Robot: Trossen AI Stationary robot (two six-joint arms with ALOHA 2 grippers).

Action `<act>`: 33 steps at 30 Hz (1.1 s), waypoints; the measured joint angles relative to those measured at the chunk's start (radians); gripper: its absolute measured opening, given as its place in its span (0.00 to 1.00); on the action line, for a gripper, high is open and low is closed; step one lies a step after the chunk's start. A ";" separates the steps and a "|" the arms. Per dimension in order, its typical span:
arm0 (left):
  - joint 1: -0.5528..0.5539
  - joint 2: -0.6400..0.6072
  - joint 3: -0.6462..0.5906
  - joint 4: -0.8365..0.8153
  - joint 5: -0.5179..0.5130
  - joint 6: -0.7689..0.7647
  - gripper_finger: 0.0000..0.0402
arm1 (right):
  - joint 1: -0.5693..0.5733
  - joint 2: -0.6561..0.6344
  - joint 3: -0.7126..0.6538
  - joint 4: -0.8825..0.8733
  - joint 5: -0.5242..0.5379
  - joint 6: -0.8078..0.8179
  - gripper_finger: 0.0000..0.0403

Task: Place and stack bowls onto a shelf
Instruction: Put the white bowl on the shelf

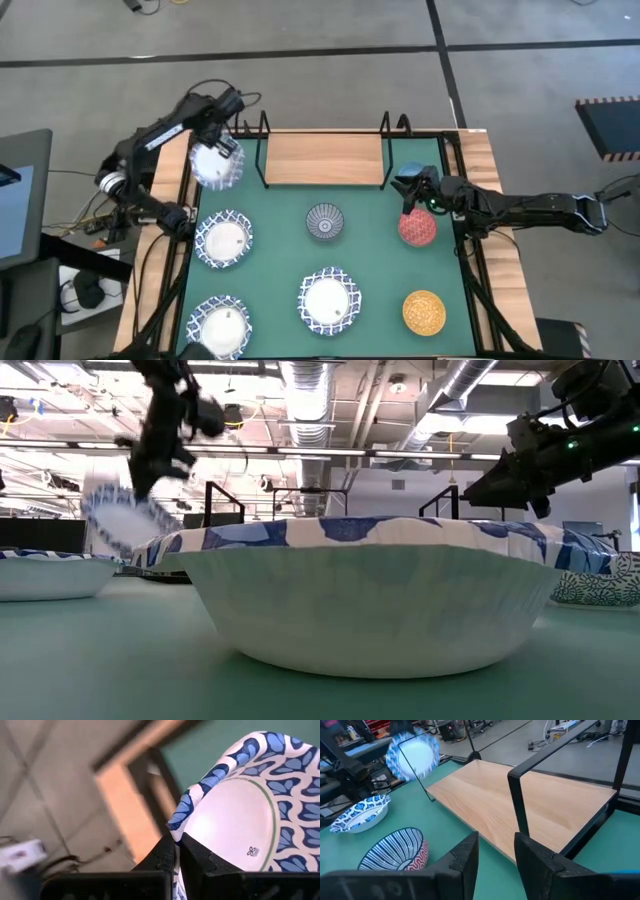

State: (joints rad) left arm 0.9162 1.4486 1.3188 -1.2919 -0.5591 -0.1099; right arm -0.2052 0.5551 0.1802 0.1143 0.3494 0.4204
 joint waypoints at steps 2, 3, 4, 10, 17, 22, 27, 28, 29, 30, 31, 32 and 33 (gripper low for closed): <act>-0.012 -0.054 0.058 0.008 -0.032 -0.007 0.00 | 0.008 0.002 0.000 -0.001 -0.007 0.001 0.36; -0.016 -0.081 0.086 0.021 -0.036 -0.007 0.00 | 0.015 0.002 0.000 -0.002 -0.007 0.004 0.36; -0.021 -0.110 0.109 0.042 -0.030 -0.001 0.00 | 0.022 0.002 0.000 -0.005 -0.006 0.008 0.35; -0.079 -0.284 0.130 0.390 0.107 0.075 0.00 | 0.049 0.002 0.000 -0.001 -0.006 0.008 0.33; -0.180 -0.301 0.130 0.605 0.299 0.106 0.00 | 0.048 0.002 0.000 0.024 0.013 -0.007 0.33; -0.272 -0.191 0.130 0.617 0.311 0.152 0.00 | 0.048 0.002 0.000 0.062 0.015 -0.010 0.33; -0.330 -0.045 0.129 0.652 0.312 0.215 0.00 | 0.048 0.002 0.000 0.052 0.004 -0.010 0.33; -0.335 -0.017 0.129 0.663 0.313 0.227 0.00 | 0.048 0.002 0.000 0.052 -0.001 -0.010 0.33; -0.338 0.011 0.129 0.674 0.317 0.236 0.00 | 0.048 0.002 0.000 0.052 -0.004 -0.010 0.33; -0.340 0.039 0.129 0.688 0.322 0.247 0.00 | 0.048 0.002 0.000 0.051 -0.005 -0.010 0.33; -0.340 0.065 0.129 0.702 0.328 0.255 0.00 | 0.048 0.002 0.000 0.051 -0.005 -0.010 0.33; -0.340 0.089 0.129 0.713 0.332 0.259 0.00 | 0.048 0.002 0.000 0.050 -0.006 -0.010 0.33; -0.339 0.110 0.129 0.720 0.338 0.259 0.00 | 0.048 0.002 0.000 0.049 -0.006 -0.010 0.33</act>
State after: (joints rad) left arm 0.5773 1.5587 1.4479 -0.5718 -0.2208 0.1493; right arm -0.1570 0.5568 0.1802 0.1635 0.3435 0.4107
